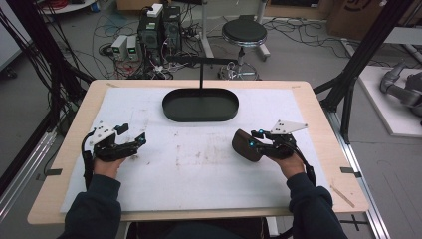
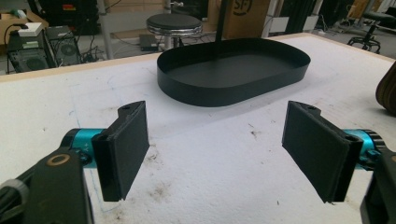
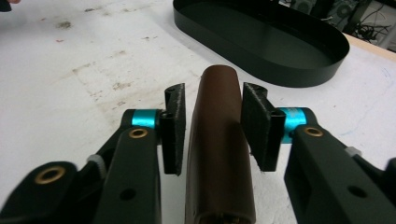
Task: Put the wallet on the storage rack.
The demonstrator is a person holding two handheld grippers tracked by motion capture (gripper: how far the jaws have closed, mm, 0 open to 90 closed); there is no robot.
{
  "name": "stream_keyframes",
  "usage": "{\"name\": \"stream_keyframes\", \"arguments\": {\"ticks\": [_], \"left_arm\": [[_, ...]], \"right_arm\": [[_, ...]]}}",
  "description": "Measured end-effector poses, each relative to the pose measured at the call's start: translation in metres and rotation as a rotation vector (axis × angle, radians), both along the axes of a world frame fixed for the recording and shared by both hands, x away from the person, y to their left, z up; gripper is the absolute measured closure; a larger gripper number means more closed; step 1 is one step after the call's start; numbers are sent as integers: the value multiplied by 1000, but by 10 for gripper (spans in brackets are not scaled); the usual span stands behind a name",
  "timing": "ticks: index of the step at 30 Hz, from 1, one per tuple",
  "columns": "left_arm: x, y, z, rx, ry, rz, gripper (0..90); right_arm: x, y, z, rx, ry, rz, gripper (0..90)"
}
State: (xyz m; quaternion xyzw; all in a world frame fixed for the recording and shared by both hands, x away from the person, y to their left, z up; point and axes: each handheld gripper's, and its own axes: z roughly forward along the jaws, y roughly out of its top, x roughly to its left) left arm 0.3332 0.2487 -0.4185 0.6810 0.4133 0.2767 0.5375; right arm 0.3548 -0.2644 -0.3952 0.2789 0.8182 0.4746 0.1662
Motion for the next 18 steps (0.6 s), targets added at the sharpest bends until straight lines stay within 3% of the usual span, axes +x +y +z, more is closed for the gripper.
{"name": "stream_keyframes", "arguments": {"ticks": [6,11,15,18], "left_arm": [[0,0,0,-1,-1,0,228],[0,0,0,-1,-2,0,228],[0,0,0,1,-2,-2,228],[0,0,0,5,-2,-4,228]], "right_arm": [[0,-1,0,0,-1,-5,574],[3,-3,-2,13,19,-25,387],[6,0,-8,-14,64,-16,344],[9,8,-16,-68,99,7,329]]}}
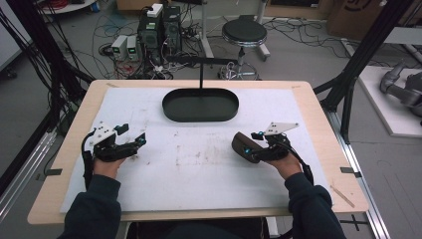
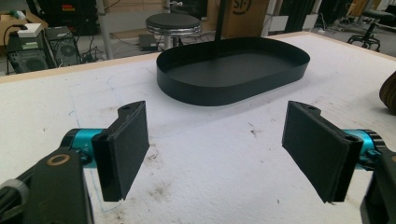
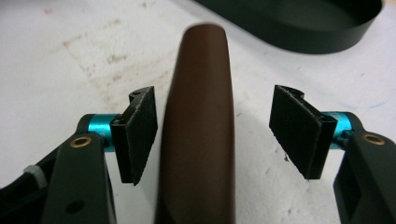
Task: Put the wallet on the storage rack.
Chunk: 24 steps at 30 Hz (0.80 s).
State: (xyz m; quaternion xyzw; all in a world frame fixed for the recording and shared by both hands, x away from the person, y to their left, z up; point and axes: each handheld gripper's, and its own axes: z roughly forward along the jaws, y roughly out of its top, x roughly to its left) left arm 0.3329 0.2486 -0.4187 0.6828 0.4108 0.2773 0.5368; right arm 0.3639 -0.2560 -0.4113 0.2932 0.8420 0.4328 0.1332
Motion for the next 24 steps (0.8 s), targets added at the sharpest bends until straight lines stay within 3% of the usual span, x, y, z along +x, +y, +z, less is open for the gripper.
{"name": "stream_keyframes", "arguments": {"ticks": [5,8,10,11,19,24], "left_arm": [[0,0,0,-1,-5,-6,228],[0,0,0,1,-5,-7,228],[0,0,0,2,-4,-4,228],[0,0,0,2,-4,-4,228],[-3,2,-1,7,-3,2,228],[-4,3,-1,16,-4,-3,228]], "right_arm": [[2,7,-5,-39,19,21,338],[0,8,-4,-44,9,21,406],[-1,5,0,-41,-1,25,585],[-1,5,1,-43,-4,23,606],[4,11,10,-17,-12,31,625],[20,23,27,55,-41,38,625]]}}
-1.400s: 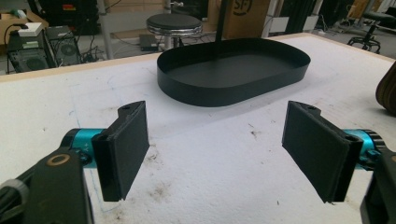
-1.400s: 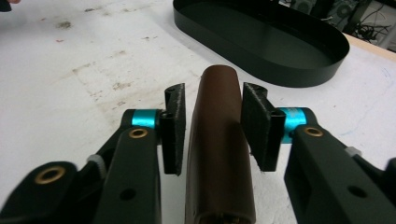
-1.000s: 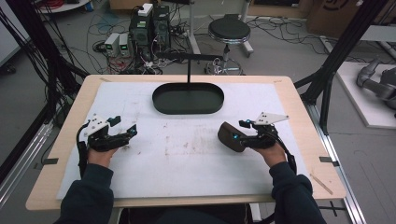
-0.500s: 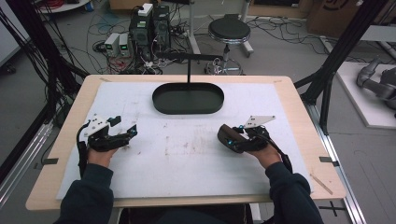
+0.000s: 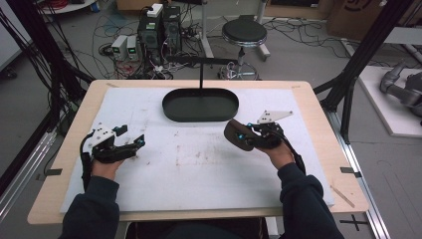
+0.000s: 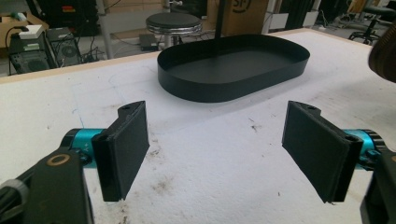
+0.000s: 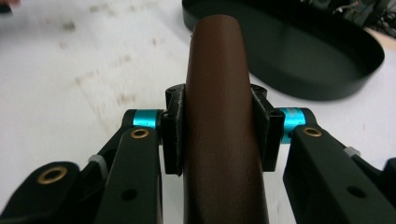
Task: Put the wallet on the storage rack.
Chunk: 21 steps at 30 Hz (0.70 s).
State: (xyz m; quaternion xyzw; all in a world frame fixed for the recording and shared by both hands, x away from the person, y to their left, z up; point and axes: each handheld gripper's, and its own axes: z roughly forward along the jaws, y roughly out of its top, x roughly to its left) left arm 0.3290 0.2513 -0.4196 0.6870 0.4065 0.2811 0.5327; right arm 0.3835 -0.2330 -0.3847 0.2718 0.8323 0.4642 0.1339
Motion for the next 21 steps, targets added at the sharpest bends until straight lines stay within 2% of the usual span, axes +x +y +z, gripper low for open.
{"name": "stream_keyframes", "arguments": {"ticks": [3,4,6,8,9,12,13,14,15,16,18,20,21], "left_arm": [[0,-1,1,-1,-5,-5,228],[0,-1,1,-1,-5,-5,228],[0,-1,0,3,-5,-5,228],[1,-1,0,-1,-4,-8,228],[1,-1,0,-1,-4,-8,228],[1,0,0,-4,-7,-5,228],[1,1,0,-3,-6,-5,228],[1,1,0,-3,-5,-4,228],[1,2,0,-4,-7,-4,228],[1,2,0,-8,-6,-2,228],[1,2,0,-10,-6,-4,228],[2,3,0,-11,-3,-2,228],[2,3,-1,-10,-4,-4,228]], "right_arm": [[8,7,4,20,-8,9,625],[18,16,6,26,7,22,625],[23,21,8,16,10,19,625],[39,36,12,3,17,29,625],[39,36,12,3,17,29,625],[58,50,16,11,28,29,625],[64,55,18,11,20,24,625],[77,63,21,23,30,16,626],[77,63,21,23,30,16,626],[91,72,23,34,27,-2,626],[95,75,23,33,29,-7,626],[106,83,23,34,10,-24,627],[116,90,21,28,25,-41,627]]}}
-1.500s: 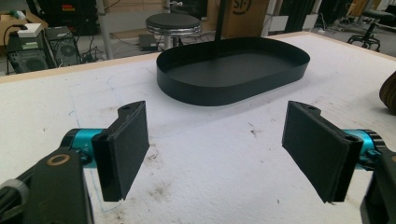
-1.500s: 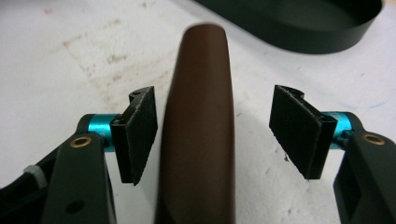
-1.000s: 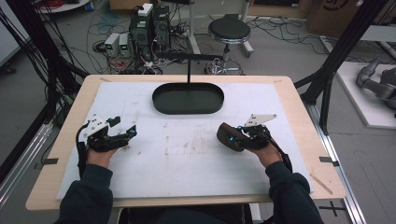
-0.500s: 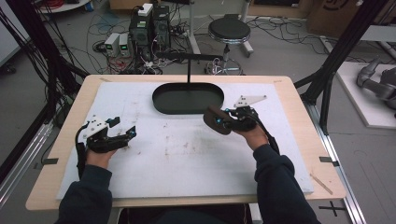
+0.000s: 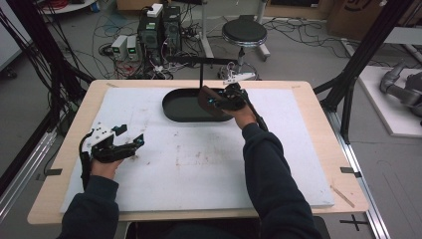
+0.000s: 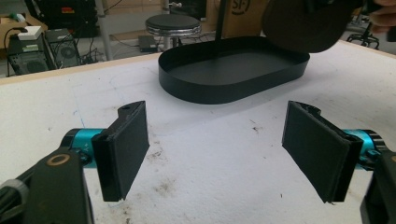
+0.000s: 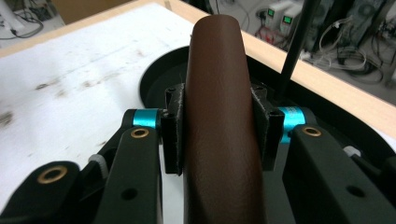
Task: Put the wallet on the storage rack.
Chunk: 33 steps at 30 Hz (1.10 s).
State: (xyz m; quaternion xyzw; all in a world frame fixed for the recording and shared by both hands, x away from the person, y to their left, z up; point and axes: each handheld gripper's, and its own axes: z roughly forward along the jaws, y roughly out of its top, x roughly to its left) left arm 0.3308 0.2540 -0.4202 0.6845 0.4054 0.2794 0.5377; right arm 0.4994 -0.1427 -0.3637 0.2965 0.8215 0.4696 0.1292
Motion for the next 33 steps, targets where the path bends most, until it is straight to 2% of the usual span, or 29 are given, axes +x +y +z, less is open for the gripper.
{"name": "stream_keyframes", "arguments": {"ticks": [2,3,4,6,7,8,9,11,14,18,19,20,22,24,25,27,28,30,31,33], "left_arm": [[0,0,0,0,1,1,228],[0,0,0,-2,0,-1,228],[0,0,0,-1,1,-2,228],[0,0,0,0,1,-1,228],[1,0,-1,0,1,-1,228],[1,0,-1,-1,2,-2,228],[1,0,-1,-3,2,-4,228],[1,1,-1,-2,2,-5,228],[1,1,-1,-5,4,-6,228],[1,2,-1,-7,4,-5,228],[1,2,-1,-7,3,-5,228],[1,3,-1,-7,4,-4,228],[2,3,-1,-7,5,-2,228],[2,3,-1,-7,5,-2,228],[2,3,-1,-6,5,-2,228],[2,2,-1,-6,4,-4,228],[2,2,-1,-6,5,-2,228],[2,3,-1,-5,7,-1,228],[2,3,-1,-6,7,0,228],[2,3,-2,-5,8,1,228]], "right_arm": [[4,4,-1,0,-2,-8,627],[8,7,-3,8,-18,-20,627],[16,12,-7,19,-3,-34,628],[19,15,-10,18,4,-39,628],[27,22,-14,17,30,-49,627],[27,22,-14,17,30,-49,627],[34,29,-17,20,40,-57,628],[37,35,-20,40,31,-66,628],[41,40,-25,30,44,-76,628],[47,45,-38,16,93,-84,627],[48,46,-42,5,118,-96,626],[49,47,-45,-8,128,-104,626],[50,46,-47,-2,146,-125,622],[50,45,-47,-7,143,-132,618],[50,43,-45,-41,123,-164,577],[50,41,-44,-54,116,-182,544],[51,36,-43,-94,103,-214,499],[51,33,-41,-102,107,-228,486],[51,25,-38,-97,106,-253,442],[51,22,-37,-93,106,-265,417]]}}
